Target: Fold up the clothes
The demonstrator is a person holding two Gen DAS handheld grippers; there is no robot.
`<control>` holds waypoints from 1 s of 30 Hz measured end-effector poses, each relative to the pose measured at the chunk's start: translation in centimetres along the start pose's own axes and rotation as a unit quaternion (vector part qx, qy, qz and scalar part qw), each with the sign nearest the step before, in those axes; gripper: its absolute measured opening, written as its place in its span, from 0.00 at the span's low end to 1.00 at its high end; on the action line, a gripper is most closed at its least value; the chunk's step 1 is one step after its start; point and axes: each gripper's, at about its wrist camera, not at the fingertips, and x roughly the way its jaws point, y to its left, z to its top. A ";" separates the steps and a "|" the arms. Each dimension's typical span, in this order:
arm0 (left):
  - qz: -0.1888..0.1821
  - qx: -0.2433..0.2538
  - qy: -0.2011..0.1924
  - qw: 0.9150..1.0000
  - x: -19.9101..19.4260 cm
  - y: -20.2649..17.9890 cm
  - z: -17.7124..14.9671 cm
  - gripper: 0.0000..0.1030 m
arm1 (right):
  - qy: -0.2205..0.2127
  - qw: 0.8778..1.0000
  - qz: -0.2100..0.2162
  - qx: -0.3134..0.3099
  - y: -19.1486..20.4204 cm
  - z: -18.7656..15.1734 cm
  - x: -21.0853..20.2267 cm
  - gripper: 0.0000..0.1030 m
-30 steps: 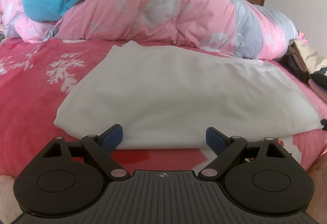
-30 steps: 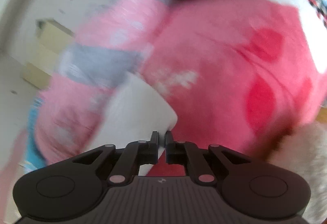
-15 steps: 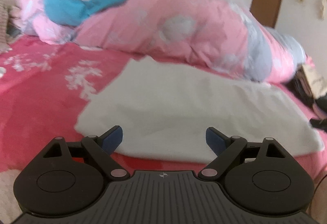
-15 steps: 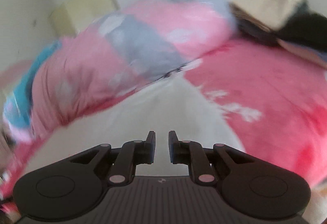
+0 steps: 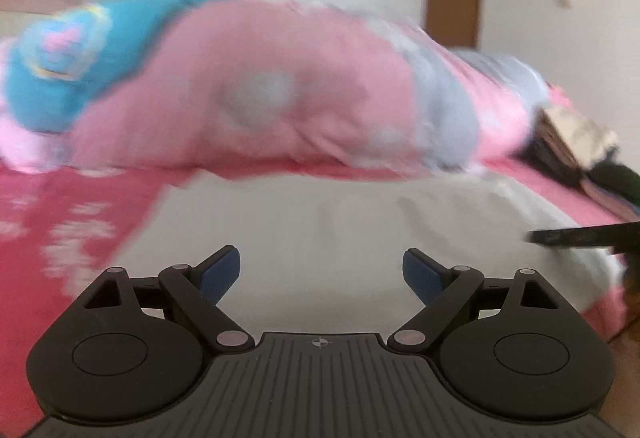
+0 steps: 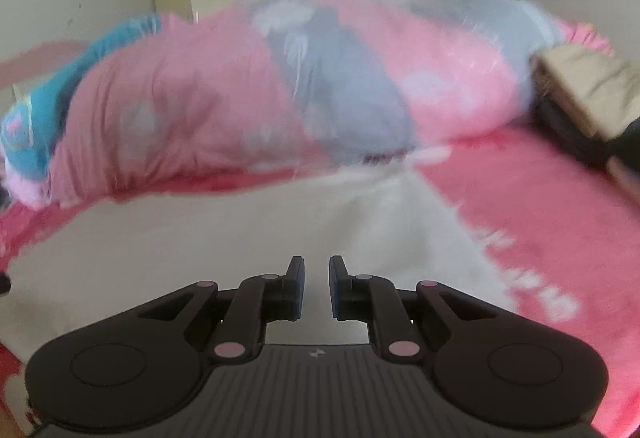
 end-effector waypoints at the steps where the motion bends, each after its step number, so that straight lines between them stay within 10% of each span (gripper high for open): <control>1: -0.004 0.008 0.005 1.000 0.7 -0.6 0.1 0.87 | -0.004 1.000 0.000 0.006 -0.2 -0.5 0.5 0.14; 30: 0.044 0.011 0.069 0.997 3.1 -3.5 1.5 1.00 | -0.055 0.998 0.035 0.012 -1.4 -2.2 0.6 0.16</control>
